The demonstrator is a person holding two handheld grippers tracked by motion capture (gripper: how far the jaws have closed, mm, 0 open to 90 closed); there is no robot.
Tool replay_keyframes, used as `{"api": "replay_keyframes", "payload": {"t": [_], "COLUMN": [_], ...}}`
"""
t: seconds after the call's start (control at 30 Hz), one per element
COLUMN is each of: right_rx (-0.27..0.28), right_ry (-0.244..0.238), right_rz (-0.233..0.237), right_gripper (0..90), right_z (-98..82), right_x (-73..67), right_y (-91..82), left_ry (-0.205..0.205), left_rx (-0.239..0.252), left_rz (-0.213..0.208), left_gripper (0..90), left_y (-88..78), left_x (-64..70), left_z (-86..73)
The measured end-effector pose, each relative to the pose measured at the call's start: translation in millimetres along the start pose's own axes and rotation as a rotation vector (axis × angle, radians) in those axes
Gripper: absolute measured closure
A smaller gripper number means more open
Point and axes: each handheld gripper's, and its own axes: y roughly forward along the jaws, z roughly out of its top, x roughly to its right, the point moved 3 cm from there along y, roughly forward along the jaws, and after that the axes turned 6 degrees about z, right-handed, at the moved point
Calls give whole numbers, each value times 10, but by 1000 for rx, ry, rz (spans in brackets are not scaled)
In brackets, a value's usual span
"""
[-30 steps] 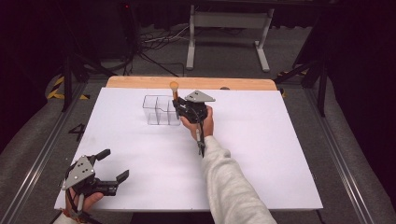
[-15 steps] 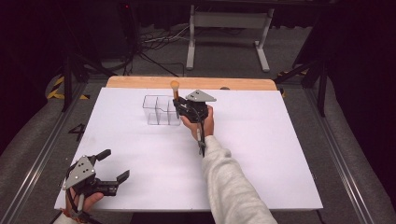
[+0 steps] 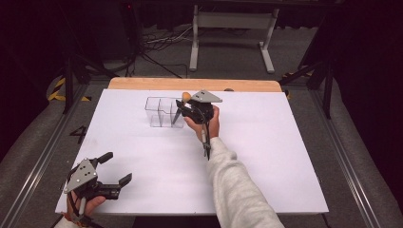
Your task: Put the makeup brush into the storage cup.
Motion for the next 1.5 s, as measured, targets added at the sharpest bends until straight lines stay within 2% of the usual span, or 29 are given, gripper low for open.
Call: {"api": "replay_keyframes", "payload": {"t": [0.1, 0.13, 0.67, 0.87, 0.93, 1.0, 1.27, 1.5], "right_rx": [7, 8, 38, 38, 31, 31, 28, 34], "right_ry": [3, -8, -57, -90, -120, -129, -147, -157], "right_rz": [-4, 3, -10, -37, -66, -84, -128, -138], "right_gripper": [598, 563, 353, 287, 258, 226, 141, 137], "right_z": [26, 54, 246, 289, 304, 313, 354, 380], "right_x": [7, 1, -24, -27, -24, -21, 3, 38], "right_y": [-31, -59, -332, -432, -496, -538, -673, -788], "left_ry": [1, 1, 16, 26, 28, 32, 34, 36], "left_rx": [-1, -1, -9, -11, -8, -17, -17, -18], "left_rz": [-1, -1, 3, 4, 7, 6, 13, 15], "left_gripper": [34, 34, 33, 31, 31, 31, 32, 32], "left_y": [-2, -2, -15, -30, -26, -25, -19, -17], "left_x": [2, 3, 18, 13, 16, 18, 29, 29], "left_z": [1, 0, -3, 0, 0, 0, -4, -6]}}
